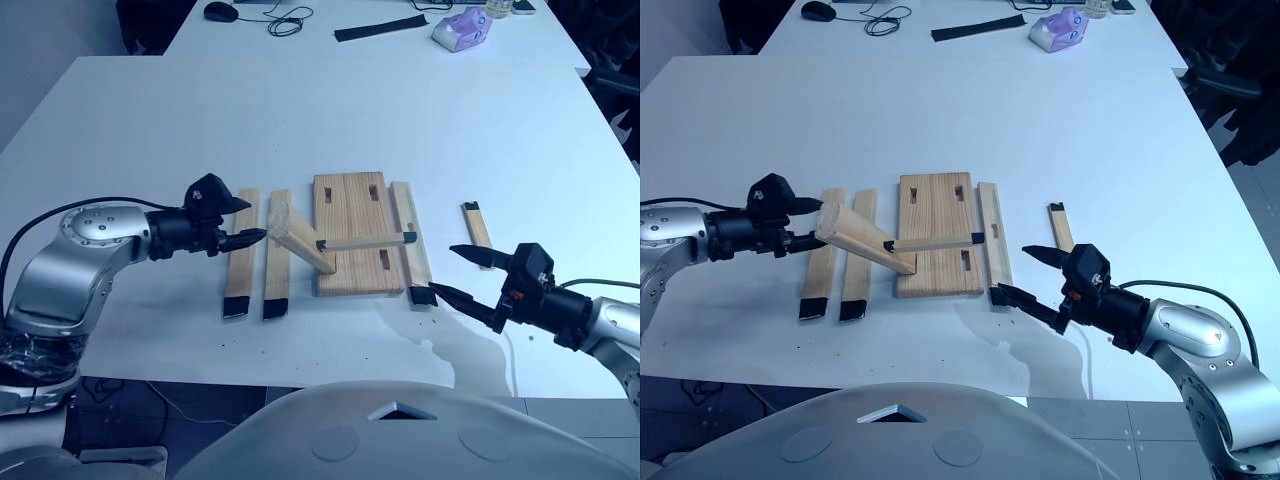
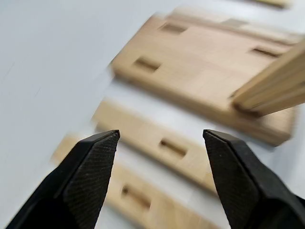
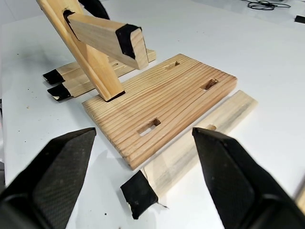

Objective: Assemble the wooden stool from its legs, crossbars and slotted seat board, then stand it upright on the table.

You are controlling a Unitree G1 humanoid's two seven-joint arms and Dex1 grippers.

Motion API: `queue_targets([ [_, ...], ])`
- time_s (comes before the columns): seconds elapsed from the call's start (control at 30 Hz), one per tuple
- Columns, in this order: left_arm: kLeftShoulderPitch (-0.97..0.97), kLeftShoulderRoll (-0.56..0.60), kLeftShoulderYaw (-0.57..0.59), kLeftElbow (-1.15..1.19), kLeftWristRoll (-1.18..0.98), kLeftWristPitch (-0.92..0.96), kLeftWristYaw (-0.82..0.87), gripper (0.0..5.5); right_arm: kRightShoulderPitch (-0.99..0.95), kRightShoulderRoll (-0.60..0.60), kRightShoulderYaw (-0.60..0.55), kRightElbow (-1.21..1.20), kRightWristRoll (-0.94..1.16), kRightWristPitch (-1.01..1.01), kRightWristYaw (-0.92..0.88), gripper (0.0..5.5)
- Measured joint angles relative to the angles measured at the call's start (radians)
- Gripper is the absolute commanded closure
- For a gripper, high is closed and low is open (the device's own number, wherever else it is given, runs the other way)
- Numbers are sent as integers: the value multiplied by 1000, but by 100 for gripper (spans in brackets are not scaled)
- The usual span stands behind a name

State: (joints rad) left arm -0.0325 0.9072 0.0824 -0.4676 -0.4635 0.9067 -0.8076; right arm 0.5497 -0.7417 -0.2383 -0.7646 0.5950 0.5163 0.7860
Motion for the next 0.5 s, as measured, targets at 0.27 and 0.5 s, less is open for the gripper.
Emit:
queue_targets([
  [0.27,13,-259,235,-246,-60,611,285,224,84,31,-40,-42,-6,-5,-14,178],
  [0.5,7,-404,266,-265,-31,696,414,224,61,20,-42,-46,0,4,-3,178],
])
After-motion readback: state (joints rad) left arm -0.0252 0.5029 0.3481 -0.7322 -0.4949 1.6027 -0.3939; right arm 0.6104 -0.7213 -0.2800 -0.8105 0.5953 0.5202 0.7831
